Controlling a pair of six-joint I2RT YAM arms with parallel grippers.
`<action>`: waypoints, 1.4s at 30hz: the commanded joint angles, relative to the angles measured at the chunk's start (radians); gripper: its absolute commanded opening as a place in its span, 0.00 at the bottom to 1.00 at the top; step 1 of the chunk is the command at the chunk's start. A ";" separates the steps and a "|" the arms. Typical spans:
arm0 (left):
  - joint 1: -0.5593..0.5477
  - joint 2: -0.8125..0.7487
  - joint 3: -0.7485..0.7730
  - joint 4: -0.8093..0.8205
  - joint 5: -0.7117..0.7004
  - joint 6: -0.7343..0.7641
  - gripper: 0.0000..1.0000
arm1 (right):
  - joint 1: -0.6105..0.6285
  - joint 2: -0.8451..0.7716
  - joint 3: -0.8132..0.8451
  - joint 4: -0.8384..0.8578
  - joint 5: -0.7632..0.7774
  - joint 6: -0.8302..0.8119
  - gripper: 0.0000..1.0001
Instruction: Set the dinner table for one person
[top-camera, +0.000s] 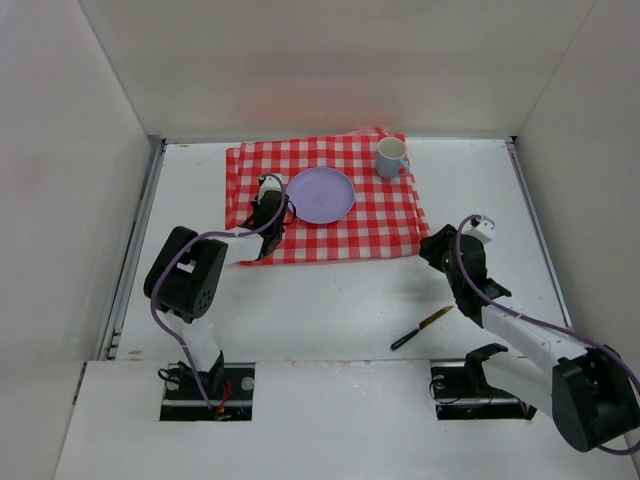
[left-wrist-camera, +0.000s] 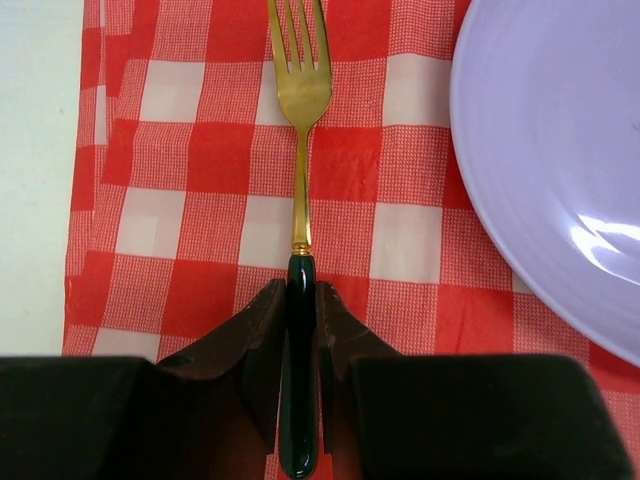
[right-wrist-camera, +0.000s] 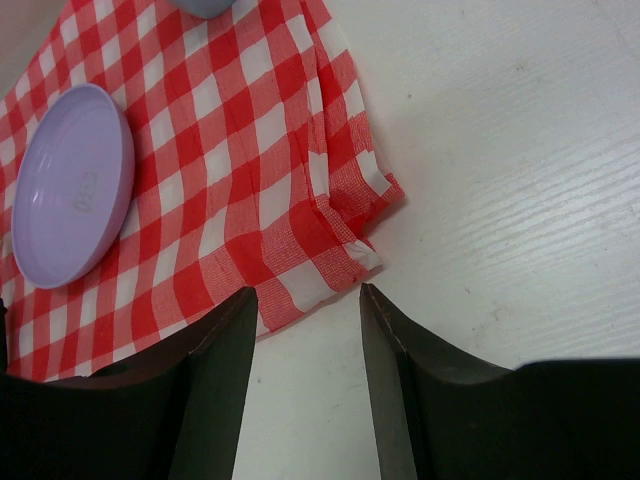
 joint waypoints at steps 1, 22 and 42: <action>0.006 0.006 0.050 -0.003 -0.015 0.050 0.09 | 0.015 0.003 0.046 0.068 0.009 -0.014 0.51; -0.399 -0.334 0.001 -0.143 0.022 -0.007 0.45 | -0.003 -0.077 0.024 0.037 0.060 -0.014 0.40; -0.962 -0.012 0.135 -0.108 0.378 -0.031 0.52 | -0.267 -0.347 -0.054 -0.092 -0.009 0.075 0.34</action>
